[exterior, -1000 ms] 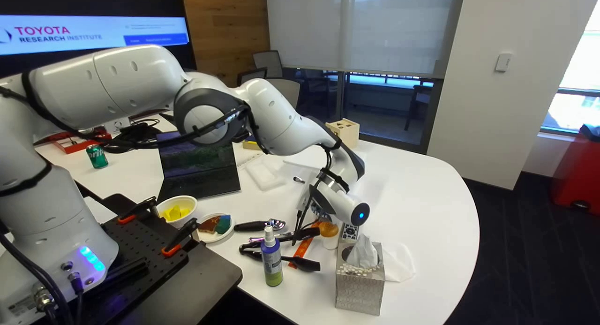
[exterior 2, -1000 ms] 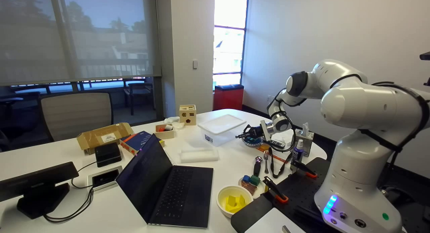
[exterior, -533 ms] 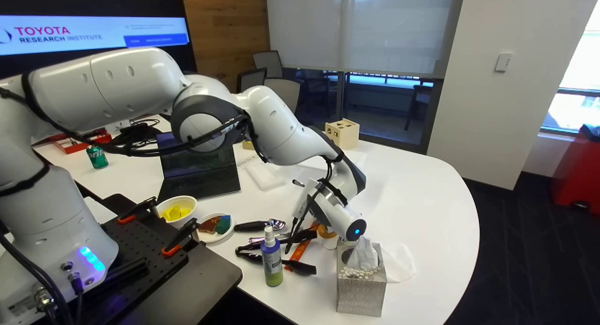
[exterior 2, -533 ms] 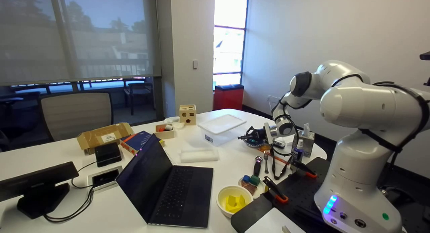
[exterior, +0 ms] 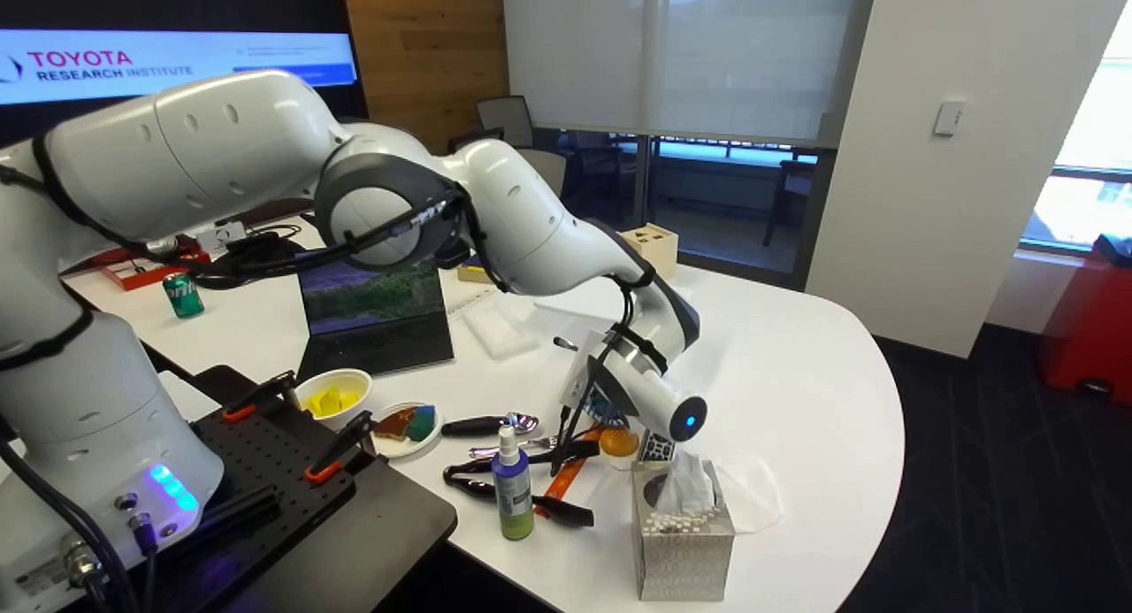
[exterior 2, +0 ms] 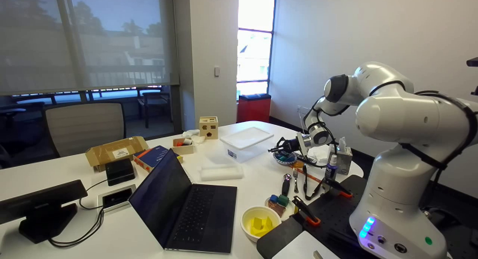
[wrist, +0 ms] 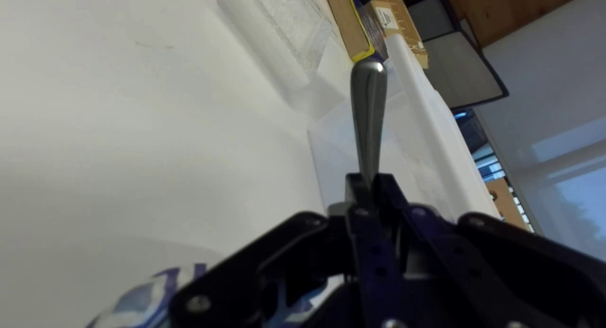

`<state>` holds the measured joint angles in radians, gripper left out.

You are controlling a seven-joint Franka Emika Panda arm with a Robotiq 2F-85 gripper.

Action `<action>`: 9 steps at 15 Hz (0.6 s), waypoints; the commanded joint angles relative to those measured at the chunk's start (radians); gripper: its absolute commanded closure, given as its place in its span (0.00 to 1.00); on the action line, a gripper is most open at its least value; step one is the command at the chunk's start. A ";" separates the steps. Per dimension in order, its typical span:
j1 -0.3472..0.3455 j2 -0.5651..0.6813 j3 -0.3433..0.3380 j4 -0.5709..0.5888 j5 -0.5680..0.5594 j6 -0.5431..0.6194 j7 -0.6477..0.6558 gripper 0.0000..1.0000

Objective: Use the spoon to stir the bowl

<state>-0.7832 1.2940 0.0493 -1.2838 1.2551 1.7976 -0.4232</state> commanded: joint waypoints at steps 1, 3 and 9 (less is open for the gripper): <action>0.055 -0.116 -0.021 -0.056 -0.091 -0.031 0.049 0.98; 0.092 -0.155 -0.025 -0.056 -0.160 -0.047 0.083 0.98; 0.269 -0.229 -0.086 -0.078 -0.345 -0.040 0.239 0.98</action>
<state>-0.6061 1.1256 0.0271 -1.3013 0.9622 1.7528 -0.2534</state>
